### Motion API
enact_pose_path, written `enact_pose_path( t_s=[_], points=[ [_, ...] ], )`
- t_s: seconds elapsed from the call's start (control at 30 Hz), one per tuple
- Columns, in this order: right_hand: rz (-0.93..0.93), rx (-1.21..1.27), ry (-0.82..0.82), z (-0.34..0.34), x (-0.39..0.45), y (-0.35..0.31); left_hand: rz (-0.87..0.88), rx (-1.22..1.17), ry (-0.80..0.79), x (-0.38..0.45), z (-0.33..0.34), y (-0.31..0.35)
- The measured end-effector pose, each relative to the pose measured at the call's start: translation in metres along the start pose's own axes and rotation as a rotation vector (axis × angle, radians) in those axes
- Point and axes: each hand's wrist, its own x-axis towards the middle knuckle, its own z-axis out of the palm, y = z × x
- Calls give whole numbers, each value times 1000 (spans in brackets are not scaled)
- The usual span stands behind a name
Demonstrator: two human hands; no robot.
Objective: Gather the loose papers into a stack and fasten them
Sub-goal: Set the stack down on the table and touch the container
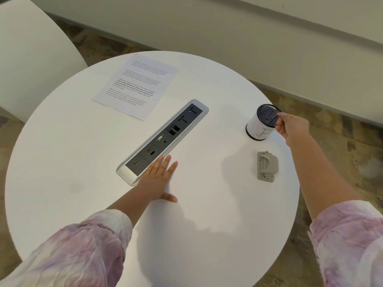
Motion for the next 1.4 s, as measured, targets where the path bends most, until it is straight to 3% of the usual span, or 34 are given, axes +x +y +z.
enact_pose_path(
  t_s=[0.97,1.1,1.27,1.4],
  points=[
    [-139,-266,-19,0,18,-9,10,-20,12,3,5,-3],
    [-233,-317,-7,0,8,-6,7,-14,21,4,7,-3],
    [-424,-450,-152,8,-30,22,2,-17,21,4,7,-2],
    [-415,-485,-275,12,-66,63,-4,-18,9,4,6,-1]
  ],
)
